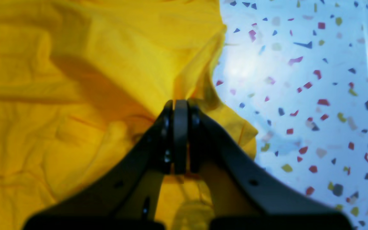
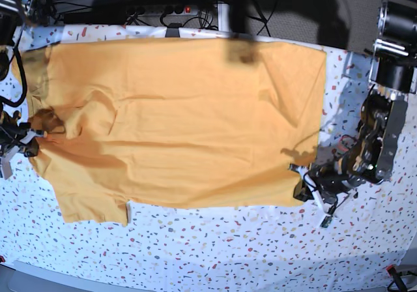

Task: Fold the T-shirt properly
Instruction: 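Lift the held edges and fold the shirt lengthwise with both grippers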

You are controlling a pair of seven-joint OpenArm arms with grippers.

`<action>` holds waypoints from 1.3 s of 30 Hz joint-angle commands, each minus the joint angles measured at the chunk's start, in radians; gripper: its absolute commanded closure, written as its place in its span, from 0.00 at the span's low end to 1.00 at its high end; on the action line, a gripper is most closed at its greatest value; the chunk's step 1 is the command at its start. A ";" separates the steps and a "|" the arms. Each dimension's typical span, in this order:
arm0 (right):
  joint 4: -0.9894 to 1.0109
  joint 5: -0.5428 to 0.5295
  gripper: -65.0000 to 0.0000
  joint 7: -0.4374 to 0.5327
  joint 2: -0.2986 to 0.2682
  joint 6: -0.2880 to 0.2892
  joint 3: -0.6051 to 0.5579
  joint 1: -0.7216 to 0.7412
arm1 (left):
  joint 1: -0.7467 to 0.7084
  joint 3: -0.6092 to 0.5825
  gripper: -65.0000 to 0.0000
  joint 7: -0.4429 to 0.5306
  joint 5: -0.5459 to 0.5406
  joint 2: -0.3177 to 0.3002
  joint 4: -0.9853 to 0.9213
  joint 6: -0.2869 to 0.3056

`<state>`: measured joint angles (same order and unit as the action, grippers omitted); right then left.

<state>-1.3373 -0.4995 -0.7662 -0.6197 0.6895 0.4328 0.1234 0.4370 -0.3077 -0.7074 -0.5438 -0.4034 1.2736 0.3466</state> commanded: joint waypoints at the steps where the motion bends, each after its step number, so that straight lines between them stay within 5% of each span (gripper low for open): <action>1: -0.036 -0.010 1.00 0.015 -0.029 0.009 0.026 0.001 | 0.017 0.008 1.00 0.010 -0.007 -0.023 0.042 -0.004; 11: -0.167 -0.010 1.00 0.017 -0.029 0.009 0.214 -0.192 | -0.166 0.135 1.00 -0.005 -0.008 -0.071 0.260 -0.010; 28: -0.174 -0.010 1.00 -0.029 -0.026 0.009 0.242 -0.226 | -0.271 0.201 1.00 -0.093 -0.007 -0.071 0.328 -0.010; 33: -0.174 -0.040 0.49 -0.023 -0.026 0.009 0.242 -0.224 | -0.271 0.201 1.00 -0.093 -0.007 -0.071 0.328 -0.010; 36: -0.174 -0.118 0.42 -0.020 -0.026 0.009 0.242 -0.223 | -0.271 0.201 1.00 -0.093 -0.007 -0.071 0.328 -0.010; 39: -0.174 -0.168 0.42 -0.019 -0.025 0.009 0.242 -0.205 | -0.271 0.201 0.81 -0.089 -0.007 -0.071 0.328 -0.010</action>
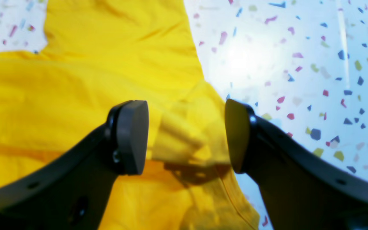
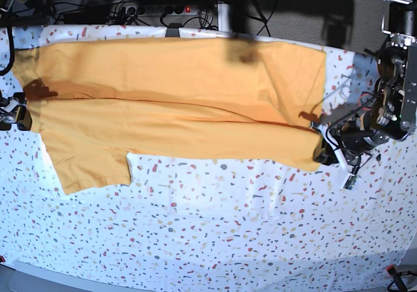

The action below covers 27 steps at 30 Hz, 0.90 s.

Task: Fold the T-shirt properly
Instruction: 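Lift the held edges and fold the shirt lengthwise with both grippers, then pull the shirt's shoulder end outward with the right gripper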

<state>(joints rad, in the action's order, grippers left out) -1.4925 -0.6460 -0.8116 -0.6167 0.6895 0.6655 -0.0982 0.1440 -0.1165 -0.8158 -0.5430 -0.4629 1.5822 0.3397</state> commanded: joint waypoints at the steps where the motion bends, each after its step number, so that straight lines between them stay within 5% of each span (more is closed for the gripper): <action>1: -0.018 -0.031 0.43 0.030 -0.029 0.009 0.008 0.033 | 0.023 0.010 0.75 0.022 -0.008 -0.011 0.019 -0.003; 6: 0.091 -0.013 0.43 0.047 -0.028 0.006 -0.043 0.220 | 0.023 0.010 0.68 0.024 -0.009 -0.002 0.019 -0.003; 11: 0.448 0.137 0.43 0.072 -0.029 0.006 -0.232 0.501 | 0.023 0.010 0.68 0.024 -0.009 0.000 0.019 -0.003; 19: 1.055 0.315 0.43 0.321 -0.023 -0.076 -0.546 0.848 | 0.023 0.010 0.68 0.024 -0.009 0.000 0.019 -0.003; 25: 1.139 0.435 0.66 0.360 0.010 -0.107 -0.568 0.819 | 0.023 0.010 0.68 0.024 -0.009 0.000 0.019 -0.003; 27: 1.139 0.444 0.81 0.359 0.021 -0.106 -0.568 0.793 | 0.023 0.010 0.68 0.024 -0.009 0.000 0.019 -0.003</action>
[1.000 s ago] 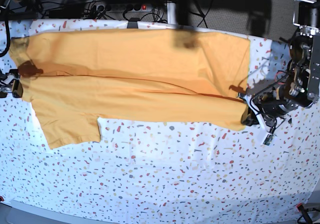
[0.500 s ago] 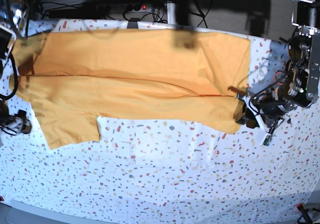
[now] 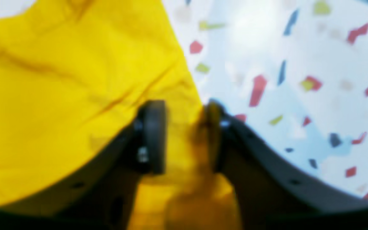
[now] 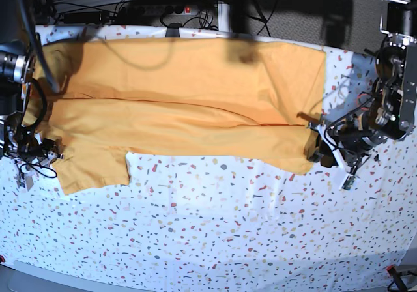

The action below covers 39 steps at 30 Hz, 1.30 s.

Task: Fold the T-shirt properly
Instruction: 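Pull the shirt's shoulder end outward with the right gripper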

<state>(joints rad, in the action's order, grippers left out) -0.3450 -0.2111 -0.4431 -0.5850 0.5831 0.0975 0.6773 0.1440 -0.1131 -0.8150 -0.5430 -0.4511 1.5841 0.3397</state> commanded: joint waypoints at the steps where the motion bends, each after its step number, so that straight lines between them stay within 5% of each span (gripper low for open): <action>1: -0.009 0.022 0.93 -0.009 -0.008 0.000 0.000 0.012 | 0.023 0.007 0.68 0.023 -0.009 -0.012 0.018 -0.003; 2: -0.009 0.029 1.00 -0.009 -0.008 0.000 0.000 0.012 | 0.023 0.007 0.68 0.023 -0.009 -0.012 0.018 -0.003; 7: -0.101 0.016 1.00 -0.063 -0.010 0.001 0.000 0.024 | 0.023 0.007 0.68 0.023 -0.009 -0.012 0.018 -0.003; 10: -0.217 -0.050 1.00 -0.135 -0.011 0.023 0.000 0.023 | 0.023 0.007 0.68 0.023 -0.009 -0.012 0.018 -0.003; 13: -0.331 -0.114 1.00 -0.212 -0.011 0.115 0.000 0.023 | 0.023 0.007 0.68 0.023 -0.009 -0.012 0.018 -0.003; 20: -0.582 -0.299 1.00 -0.426 -0.012 0.115 0.000 -0.031 | 0.023 0.007 0.68 0.023 -0.008 -0.012 0.018 -0.003; 29: -1.184 -0.532 1.00 -0.678 -0.061 0.115 0.011 -0.432 | 0.023 0.007 0.68 0.023 -0.008 -0.012 0.018 -0.003; 39: -1.588 -0.541 1.00 -0.680 -0.091 0.115 0.296 -1.005 | 0.023 0.007 0.68 0.023 -0.008 -0.012 0.018 -0.003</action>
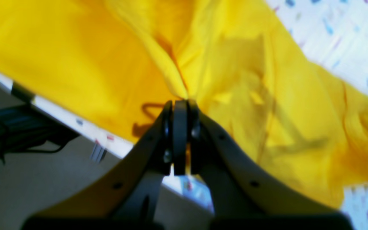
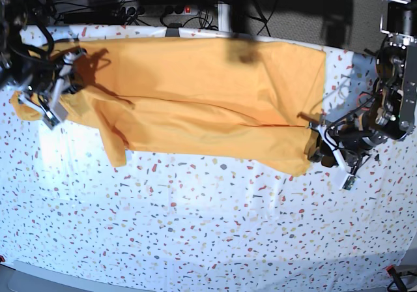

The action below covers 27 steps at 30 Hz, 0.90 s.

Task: Fold the T-shirt properly
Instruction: 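Pull the shirt's shoulder end outward with the right gripper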

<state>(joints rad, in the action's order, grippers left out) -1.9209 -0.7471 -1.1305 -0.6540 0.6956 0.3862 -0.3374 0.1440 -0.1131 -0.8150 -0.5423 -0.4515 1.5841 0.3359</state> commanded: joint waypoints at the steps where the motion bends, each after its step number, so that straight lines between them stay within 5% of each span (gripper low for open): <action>1: -0.033 -0.005 1.00 0.008 -0.022 0.003 0.051 -0.030 | 0.023 0.007 0.68 0.023 -0.009 -0.012 0.018 0.000; 12: -0.061 -0.005 1.00 0.032 -0.021 0.003 0.431 -0.192 | 0.023 0.007 0.68 0.023 -0.010 -0.011 0.018 0.000; 26: 0.048 -0.005 1.00 0.130 0.014 0.003 0.438 -0.189 | 0.023 0.007 0.68 0.073 -0.009 -0.012 0.018 0.001; 27: 0.054 -0.005 0.94 0.140 0.014 0.003 0.438 -0.189 | 0.023 0.007 0.68 0.090 -0.009 -0.011 0.018 0.001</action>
<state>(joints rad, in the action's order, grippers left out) -1.8545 -0.7429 -1.0142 -0.6144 0.6945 0.8135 -0.5297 0.1444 -0.1131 -0.7437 -0.5411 -0.4511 1.5841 0.3367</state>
